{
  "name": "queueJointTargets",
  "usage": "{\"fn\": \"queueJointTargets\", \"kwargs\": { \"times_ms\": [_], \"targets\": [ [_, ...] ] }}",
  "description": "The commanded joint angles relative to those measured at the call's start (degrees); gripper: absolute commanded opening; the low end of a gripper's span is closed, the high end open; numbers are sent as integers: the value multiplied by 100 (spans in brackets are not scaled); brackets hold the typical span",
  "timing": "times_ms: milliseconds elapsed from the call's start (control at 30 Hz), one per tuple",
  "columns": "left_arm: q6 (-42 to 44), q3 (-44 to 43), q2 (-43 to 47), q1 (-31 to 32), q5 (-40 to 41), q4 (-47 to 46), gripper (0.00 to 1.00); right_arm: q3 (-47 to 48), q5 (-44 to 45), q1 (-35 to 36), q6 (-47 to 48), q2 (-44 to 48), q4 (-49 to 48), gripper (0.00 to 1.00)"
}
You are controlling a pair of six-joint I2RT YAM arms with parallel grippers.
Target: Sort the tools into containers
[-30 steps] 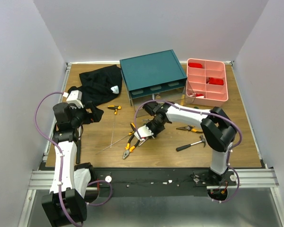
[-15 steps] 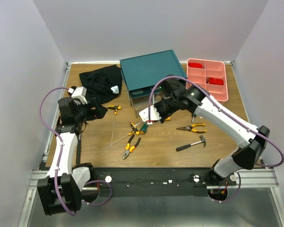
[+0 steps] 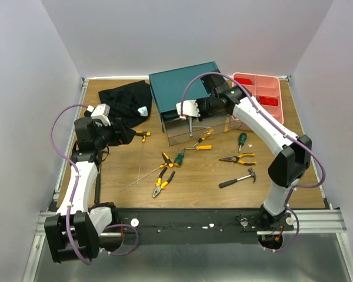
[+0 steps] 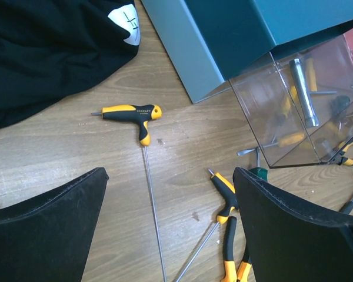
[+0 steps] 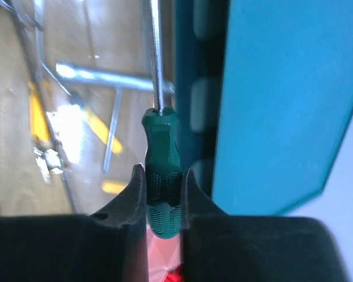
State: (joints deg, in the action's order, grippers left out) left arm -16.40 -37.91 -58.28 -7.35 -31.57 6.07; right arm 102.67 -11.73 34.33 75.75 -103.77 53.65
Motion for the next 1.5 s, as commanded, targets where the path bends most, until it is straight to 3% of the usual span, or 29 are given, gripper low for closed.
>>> {"fn": "queueJointTargets", "kwargs": {
  "times_ms": [0, 33, 67, 167, 367, 500, 667, 800, 967, 1200, 1467],
  "targets": [
    [-21, 47, 115, 24, -24, -97, 99, -36, 276, -22, 283, -56, -92, 42],
    [-12, 47, 124, 15, -24, -97, 99, -98, 180, -14, 265, 74, -83, 48],
    [32, 30, 115, 15, 2, -71, 99, -177, -73, -14, 204, 180, -100, 65],
    [50, 21, 89, 6, 37, -79, 99, -186, -652, 65, -33, 532, -92, 77],
    [58, -15, 36, 6, 55, -123, 99, -458, -2129, 469, 27, 1007, 225, 73],
    [120, 3, 89, 6, 116, -44, 99, -879, -2299, 1188, 756, 859, 691, 69],
    [348, 56, 299, 6, 318, 105, 99, -1303, -2150, 1875, 1170, 481, 515, 65],
    [418, 161, 563, -3, 406, 149, 99, -1249, -1843, 2113, 1434, -82, 612, 63],
    [445, 267, 862, -99, 477, 211, 99, -1619, -1289, 2228, 1479, -547, -143, 63],
    [375, 381, 1135, -214, 441, 220, 99, -1285, 71, 2254, 1250, -1514, -583, 62],
    [252, 583, 1398, -231, 354, 202, 99, -1320, 908, 2254, 1329, -1832, -1023, 63]
  ]
}}
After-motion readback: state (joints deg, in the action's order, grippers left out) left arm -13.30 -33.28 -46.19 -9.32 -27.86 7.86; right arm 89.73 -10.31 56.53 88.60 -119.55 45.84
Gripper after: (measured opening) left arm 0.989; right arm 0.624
